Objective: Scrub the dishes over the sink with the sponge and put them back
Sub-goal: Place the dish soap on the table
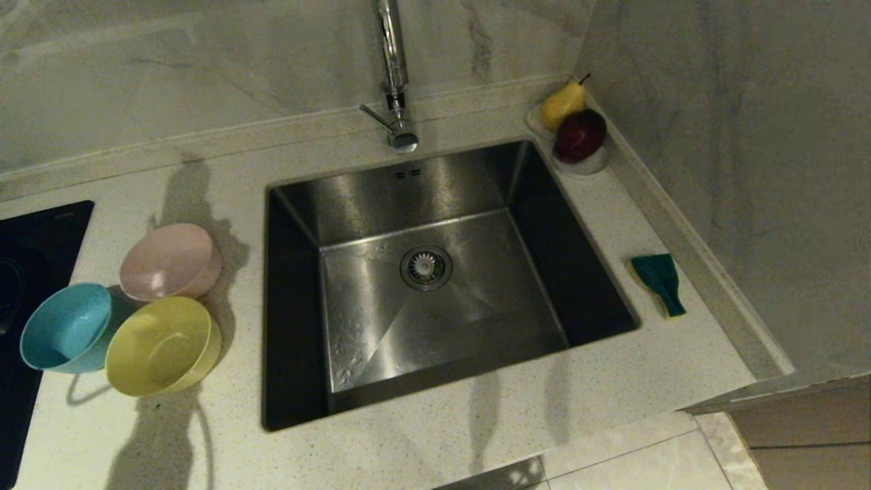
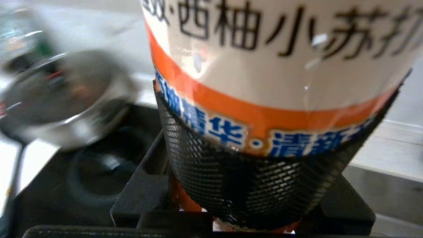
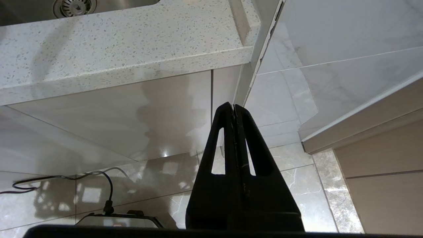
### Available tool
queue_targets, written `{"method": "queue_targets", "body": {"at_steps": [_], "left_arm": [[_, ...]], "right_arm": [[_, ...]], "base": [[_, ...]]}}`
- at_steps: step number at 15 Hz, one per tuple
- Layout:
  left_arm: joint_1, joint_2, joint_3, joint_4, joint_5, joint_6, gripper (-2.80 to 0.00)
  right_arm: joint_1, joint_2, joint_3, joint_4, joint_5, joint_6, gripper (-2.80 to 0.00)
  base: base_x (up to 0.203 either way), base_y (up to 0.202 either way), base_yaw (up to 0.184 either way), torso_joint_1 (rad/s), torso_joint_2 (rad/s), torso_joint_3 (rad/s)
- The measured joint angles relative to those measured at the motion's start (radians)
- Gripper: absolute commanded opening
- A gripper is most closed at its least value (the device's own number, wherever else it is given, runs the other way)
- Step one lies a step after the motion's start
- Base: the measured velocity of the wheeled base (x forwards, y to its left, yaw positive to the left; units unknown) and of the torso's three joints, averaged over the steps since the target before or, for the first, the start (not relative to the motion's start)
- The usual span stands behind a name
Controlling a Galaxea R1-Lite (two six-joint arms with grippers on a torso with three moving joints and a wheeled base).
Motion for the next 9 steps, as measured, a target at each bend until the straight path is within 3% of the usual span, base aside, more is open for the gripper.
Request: {"method": "queue_targets", "body": {"at_steps": [5, 9], "left_arm": [[0.170, 0.053, 0.128, -0.206, 0.015, -0.071, -2.80], [0.225, 0.245, 0.092, -0.380, 0.057, -0.065, -2.80]], "right_arm": [[0.000, 0.000, 0.000, 0.000, 0.000, 0.001, -2.80], [0.000, 0.000, 0.000, 0.000, 0.000, 0.001, -2.80]], "base": [[0.000, 0.000, 0.000, 0.000, 0.00, 0.000], [0.000, 0.000, 0.000, 0.000, 0.00, 0.000]]}}
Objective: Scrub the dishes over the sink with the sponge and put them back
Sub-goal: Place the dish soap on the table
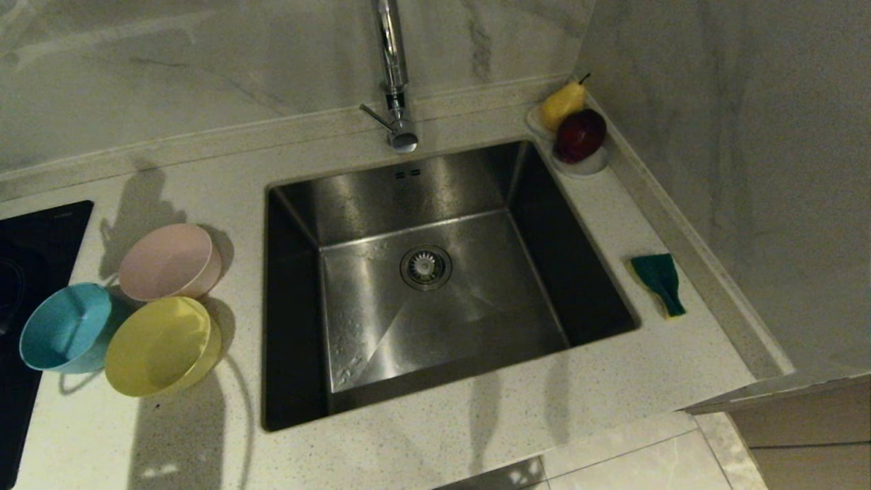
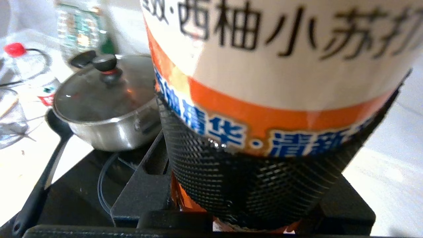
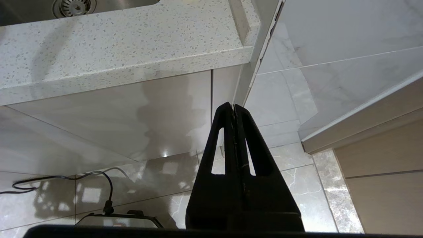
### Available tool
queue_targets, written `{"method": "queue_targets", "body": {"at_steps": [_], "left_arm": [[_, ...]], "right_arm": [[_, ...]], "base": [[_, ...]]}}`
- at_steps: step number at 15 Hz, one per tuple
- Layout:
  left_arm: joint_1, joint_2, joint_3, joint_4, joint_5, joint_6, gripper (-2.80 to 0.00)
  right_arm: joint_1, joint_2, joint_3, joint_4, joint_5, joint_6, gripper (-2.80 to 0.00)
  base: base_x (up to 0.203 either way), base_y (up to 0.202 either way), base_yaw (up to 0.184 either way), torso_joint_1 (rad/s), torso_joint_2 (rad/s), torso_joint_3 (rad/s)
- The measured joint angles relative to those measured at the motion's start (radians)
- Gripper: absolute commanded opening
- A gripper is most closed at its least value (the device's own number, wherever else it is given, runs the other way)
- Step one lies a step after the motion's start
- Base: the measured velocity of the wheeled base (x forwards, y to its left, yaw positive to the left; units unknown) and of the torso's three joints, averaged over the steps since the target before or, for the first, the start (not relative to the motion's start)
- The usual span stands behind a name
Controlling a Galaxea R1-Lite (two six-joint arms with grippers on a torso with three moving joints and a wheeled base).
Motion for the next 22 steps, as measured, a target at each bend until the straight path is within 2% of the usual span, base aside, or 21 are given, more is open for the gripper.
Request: {"method": "queue_targets", "body": {"at_steps": [3, 9, 16, 22], "left_arm": [[0.009, 0.169, -0.077, -0.074, 0.077, 0.000, -2.80], [0.011, 0.484, -0.241, -0.185, 0.103, -0.003, -2.80], [0.011, 0.754, -0.417, -0.211, 0.152, -0.007, -2.80], [0.001, 0.887, -0.543, -0.216, 0.178, 0.003, -2.80]], "right_arm": [[0.000, 0.000, 0.000, -0.001, 0.000, 0.000, -2.80], [0.000, 0.000, 0.000, 0.000, 0.000, 0.000, -2.80], [0.000, 0.000, 0.000, -0.001, 0.000, -0.001, -2.80], [0.000, 0.000, 0.000, -0.001, 0.000, 0.000, -2.80]], "base": [[0.000, 0.000, 0.000, 0.000, 0.00, 0.000], [0.000, 0.000, 0.000, 0.000, 0.00, 0.000], [0.000, 0.000, 0.000, 0.000, 0.00, 0.000], [0.000, 0.000, 0.000, 0.000, 0.00, 0.000]]}}
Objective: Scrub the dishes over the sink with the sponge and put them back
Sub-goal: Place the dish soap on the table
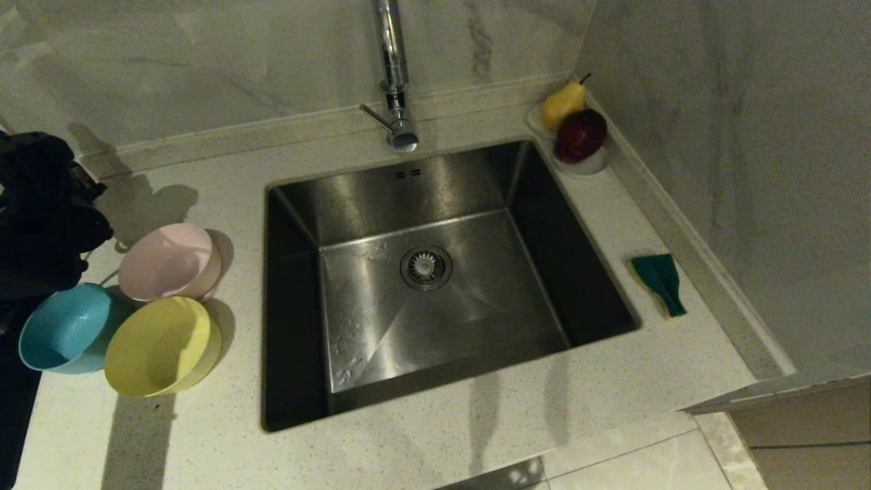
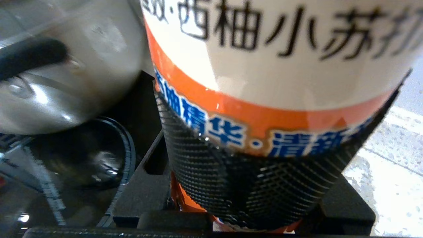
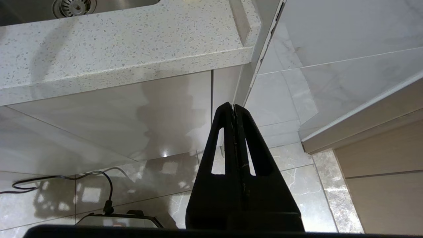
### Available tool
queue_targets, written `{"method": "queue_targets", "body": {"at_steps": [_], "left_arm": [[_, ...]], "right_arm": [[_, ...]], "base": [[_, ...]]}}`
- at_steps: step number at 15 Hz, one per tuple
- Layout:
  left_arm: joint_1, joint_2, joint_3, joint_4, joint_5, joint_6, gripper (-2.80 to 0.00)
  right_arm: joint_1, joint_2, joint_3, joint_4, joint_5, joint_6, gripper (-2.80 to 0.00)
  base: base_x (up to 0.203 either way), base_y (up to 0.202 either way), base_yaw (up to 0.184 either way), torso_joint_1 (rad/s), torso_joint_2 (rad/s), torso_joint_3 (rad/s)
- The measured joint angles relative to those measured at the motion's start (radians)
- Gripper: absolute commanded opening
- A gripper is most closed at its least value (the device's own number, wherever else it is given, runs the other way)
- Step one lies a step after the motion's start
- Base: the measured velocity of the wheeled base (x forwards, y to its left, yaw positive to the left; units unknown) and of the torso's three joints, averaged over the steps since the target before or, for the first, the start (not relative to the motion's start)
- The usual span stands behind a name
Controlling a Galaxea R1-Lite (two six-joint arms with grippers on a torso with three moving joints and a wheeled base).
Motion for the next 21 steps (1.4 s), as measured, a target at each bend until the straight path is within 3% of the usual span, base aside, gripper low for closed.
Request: {"method": "queue_targets", "body": {"at_steps": [7, 21], "left_arm": [[-0.016, 0.058, -0.039, 0.000, 0.001, 0.001, -2.80], [-0.028, 0.149, -0.117, -0.126, 0.016, 0.020, -2.80]], "right_arm": [[0.000, 0.000, 0.000, 0.000, 0.000, 0.000, -2.80], [0.000, 0.000, 0.000, 0.000, 0.000, 0.000, -2.80]], "base": [[0.000, 0.000, 0.000, 0.000, 0.00, 0.000], [0.000, 0.000, 0.000, 0.000, 0.00, 0.000]]}}
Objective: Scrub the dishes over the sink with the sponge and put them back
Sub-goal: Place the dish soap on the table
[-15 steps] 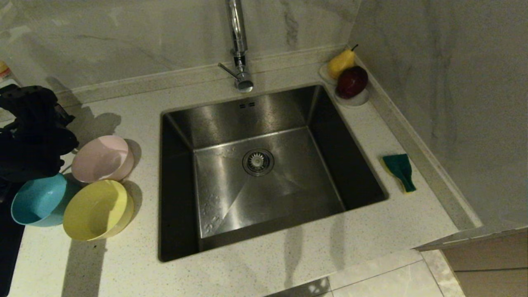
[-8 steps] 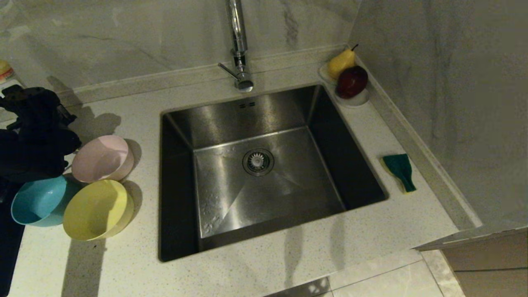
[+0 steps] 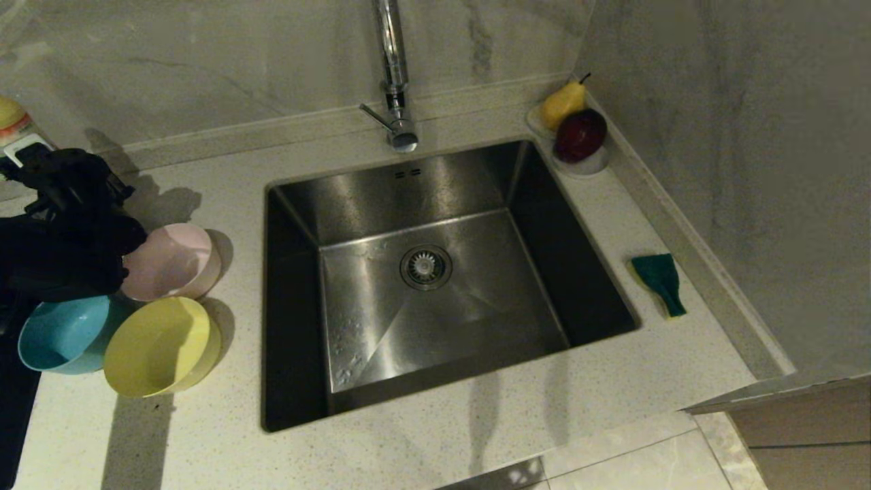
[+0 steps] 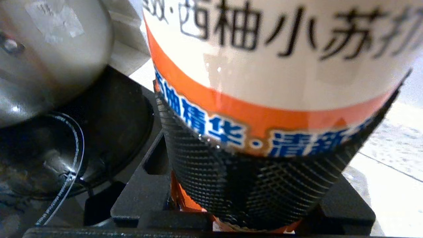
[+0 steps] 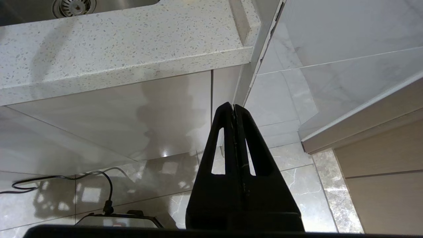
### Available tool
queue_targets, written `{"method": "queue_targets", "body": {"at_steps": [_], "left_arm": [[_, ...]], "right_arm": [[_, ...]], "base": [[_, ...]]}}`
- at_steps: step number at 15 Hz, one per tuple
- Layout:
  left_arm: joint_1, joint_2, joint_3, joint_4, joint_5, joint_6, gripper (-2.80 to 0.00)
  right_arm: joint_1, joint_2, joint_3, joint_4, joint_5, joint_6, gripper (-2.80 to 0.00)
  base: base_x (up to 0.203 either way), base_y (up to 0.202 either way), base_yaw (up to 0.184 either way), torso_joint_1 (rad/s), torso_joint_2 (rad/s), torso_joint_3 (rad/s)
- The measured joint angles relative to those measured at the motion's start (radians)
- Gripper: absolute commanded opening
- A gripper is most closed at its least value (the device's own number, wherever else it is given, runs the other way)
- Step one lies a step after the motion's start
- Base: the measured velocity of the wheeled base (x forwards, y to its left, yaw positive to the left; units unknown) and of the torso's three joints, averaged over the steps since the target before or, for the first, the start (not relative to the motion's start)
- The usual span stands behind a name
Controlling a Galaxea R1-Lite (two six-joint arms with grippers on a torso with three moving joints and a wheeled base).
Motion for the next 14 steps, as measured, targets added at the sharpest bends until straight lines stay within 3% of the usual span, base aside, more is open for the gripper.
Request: {"method": "queue_targets", "body": {"at_steps": [3, 4, 14], "left_arm": [[-0.002, 0.012, -0.011, -0.001, 0.006, -0.005, -2.80], [-0.002, 0.014, -0.017, 0.002, 0.006, -0.006, 0.00], [0.000, -0.064, 0.006, 0.017, 0.003, -0.017, 0.00]], "right_arm": [[0.000, 0.000, 0.000, 0.000, 0.000, 0.000, -2.80], [0.000, 0.000, 0.000, 0.000, 0.000, 0.000, -2.80], [0.000, 0.000, 0.000, 0.000, 0.000, 0.000, -2.80]], "base": [[0.000, 0.000, 0.000, 0.000, 0.00, 0.000], [0.000, 0.000, 0.000, 0.000, 0.00, 0.000], [0.000, 0.000, 0.000, 0.000, 0.00, 0.000]]}}
